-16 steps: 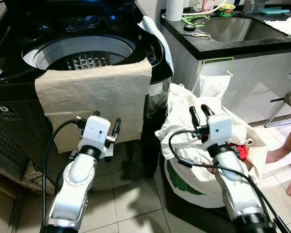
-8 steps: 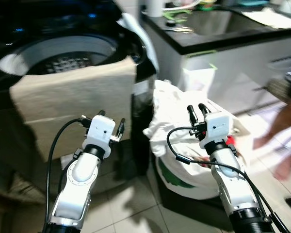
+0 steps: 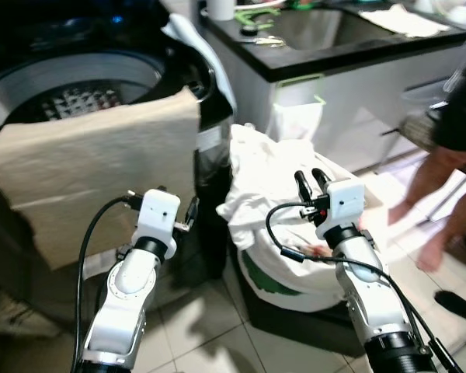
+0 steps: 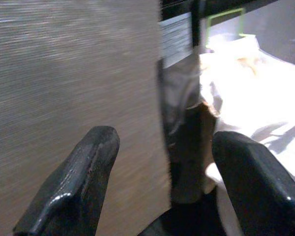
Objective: Clothes washing
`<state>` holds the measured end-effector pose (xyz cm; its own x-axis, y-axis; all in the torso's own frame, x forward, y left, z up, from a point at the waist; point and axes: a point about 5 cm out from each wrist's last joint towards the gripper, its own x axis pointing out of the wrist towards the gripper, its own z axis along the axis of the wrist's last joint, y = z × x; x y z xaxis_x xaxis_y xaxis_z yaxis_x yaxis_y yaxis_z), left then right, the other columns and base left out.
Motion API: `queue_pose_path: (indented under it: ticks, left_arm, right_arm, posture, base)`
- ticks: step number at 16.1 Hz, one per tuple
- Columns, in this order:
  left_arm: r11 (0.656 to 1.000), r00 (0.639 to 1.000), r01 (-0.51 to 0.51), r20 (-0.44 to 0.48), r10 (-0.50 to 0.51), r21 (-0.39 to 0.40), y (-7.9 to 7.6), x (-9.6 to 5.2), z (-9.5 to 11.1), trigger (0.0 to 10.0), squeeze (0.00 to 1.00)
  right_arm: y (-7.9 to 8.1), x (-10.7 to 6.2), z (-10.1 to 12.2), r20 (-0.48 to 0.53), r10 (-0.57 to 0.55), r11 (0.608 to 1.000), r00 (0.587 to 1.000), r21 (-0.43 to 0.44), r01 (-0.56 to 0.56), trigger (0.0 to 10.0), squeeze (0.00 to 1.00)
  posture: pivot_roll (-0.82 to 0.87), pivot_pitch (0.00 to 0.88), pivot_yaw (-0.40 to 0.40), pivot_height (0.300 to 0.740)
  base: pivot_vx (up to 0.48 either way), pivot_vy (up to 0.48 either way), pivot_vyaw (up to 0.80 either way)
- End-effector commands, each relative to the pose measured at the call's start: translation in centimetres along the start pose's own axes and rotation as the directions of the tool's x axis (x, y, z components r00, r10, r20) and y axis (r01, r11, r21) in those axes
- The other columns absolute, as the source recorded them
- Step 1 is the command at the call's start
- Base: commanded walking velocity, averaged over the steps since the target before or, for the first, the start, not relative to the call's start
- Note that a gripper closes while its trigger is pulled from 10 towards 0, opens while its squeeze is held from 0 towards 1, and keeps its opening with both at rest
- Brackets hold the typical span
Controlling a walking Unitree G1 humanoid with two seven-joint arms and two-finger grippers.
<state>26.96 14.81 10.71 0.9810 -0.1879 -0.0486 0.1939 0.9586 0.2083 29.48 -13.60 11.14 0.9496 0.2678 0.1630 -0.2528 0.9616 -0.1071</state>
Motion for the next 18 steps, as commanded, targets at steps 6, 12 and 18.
queue_pose_path:
  ticks: [6, 12, 18]
  left_arm:
    - [0.999, 1.0, 0.024, 0.0, -0.024, 0.045, 0.6, -4.2, -2.0, 10.0, 0.0]
    - [0.99, 0.996, 0.076, 0.031, -0.08, 0.119, -0.6, -3.5, -1.3, 10.0, 0.0]
    - [0.99, 0.993, 0.098, 0.054, -0.104, 0.1, -0.9, -3.2, -0.9, 10.0, 0.0]
  right_arm:
    - [-1.9, -3.1, -1.6, -0.045, -0.038, 0.999, 0.998, -0.03, 0.037, 10.0, 0.0]
    - [-1.7, -2.9, -1.8, -0.051, -0.034, 0.999, 0.998, -0.025, 0.033, 10.0, 0.0]
    - [-1.4, -2.3, -1.7, -0.039, -0.022, 0.999, 0.999, -0.024, 0.021, 10.0, 0.0]
  posture:
    - [0.05, 0.0, 0.018, 0.74]
    - [0.05, 0.0, 0.021, 0.74]
    - [0.05, 0.0, 0.025, 0.74]
  base:
    - [0.0, 0.0, 0.0]
    - [0.0, 0.0, 0.0]
    - [0.197, 0.0, 0.0]
